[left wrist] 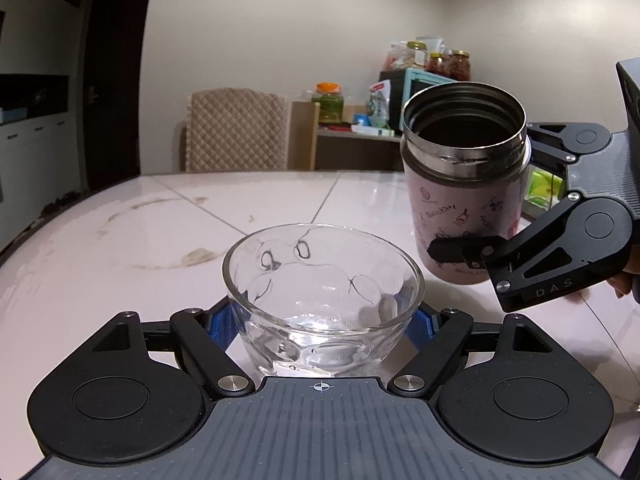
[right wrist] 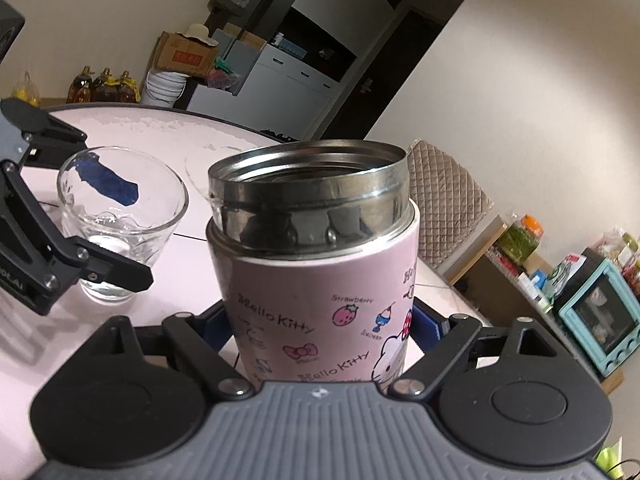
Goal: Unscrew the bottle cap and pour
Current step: 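Move the upright pink jar with the right gripper away from the glass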
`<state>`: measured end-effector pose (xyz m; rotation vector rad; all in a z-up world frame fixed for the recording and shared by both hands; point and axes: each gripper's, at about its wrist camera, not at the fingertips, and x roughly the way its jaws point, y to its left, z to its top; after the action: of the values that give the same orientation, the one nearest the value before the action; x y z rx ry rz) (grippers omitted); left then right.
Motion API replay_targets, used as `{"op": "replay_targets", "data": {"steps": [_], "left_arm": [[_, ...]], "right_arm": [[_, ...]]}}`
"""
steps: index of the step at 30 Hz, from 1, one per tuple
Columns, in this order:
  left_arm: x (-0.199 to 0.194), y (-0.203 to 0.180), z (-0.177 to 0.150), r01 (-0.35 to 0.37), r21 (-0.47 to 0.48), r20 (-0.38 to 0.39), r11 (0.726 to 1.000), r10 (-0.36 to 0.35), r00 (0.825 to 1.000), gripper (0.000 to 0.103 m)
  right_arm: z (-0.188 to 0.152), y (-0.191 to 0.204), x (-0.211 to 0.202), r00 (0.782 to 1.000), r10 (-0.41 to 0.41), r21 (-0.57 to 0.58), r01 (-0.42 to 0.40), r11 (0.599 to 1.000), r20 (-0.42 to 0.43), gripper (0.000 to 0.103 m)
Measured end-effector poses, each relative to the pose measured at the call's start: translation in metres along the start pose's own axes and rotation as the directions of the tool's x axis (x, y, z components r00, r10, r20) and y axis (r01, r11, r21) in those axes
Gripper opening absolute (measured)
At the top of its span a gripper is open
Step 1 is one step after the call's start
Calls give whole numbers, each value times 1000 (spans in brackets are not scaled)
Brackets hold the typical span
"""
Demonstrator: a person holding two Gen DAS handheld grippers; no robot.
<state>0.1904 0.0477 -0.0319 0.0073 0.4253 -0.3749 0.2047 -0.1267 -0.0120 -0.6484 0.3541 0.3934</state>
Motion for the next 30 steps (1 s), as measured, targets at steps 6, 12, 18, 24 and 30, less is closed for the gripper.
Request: {"op": "replay_targets", "data": {"steps": [6, 12, 18, 24, 30], "left_arm": [[0, -1, 1, -15, -10, 0, 1000, 15, 1000, 84], [1, 0, 2, -22, -19, 0, 1000, 22, 1000, 84], [1, 0, 2, -30, -27, -1, 999, 30, 1000, 84], [2, 0, 2, -40, -32, -3, 999, 40, 999, 84], [1, -2, 1, -54, -45, -5, 998, 54, 999, 84]], "right_arm": [[-5, -8, 0, 1000, 13, 35, -12, 999, -4, 89], [-3, -10, 4, 1000, 13, 53, -12, 999, -7, 89], [-3, -13, 3, 1000, 20, 74, -19, 997, -6, 89], [-4, -20, 3, 1000, 29, 106, -29, 994, -5, 89], [-6, -24, 3, 999, 40, 135, -39, 990, -4, 89]]}}
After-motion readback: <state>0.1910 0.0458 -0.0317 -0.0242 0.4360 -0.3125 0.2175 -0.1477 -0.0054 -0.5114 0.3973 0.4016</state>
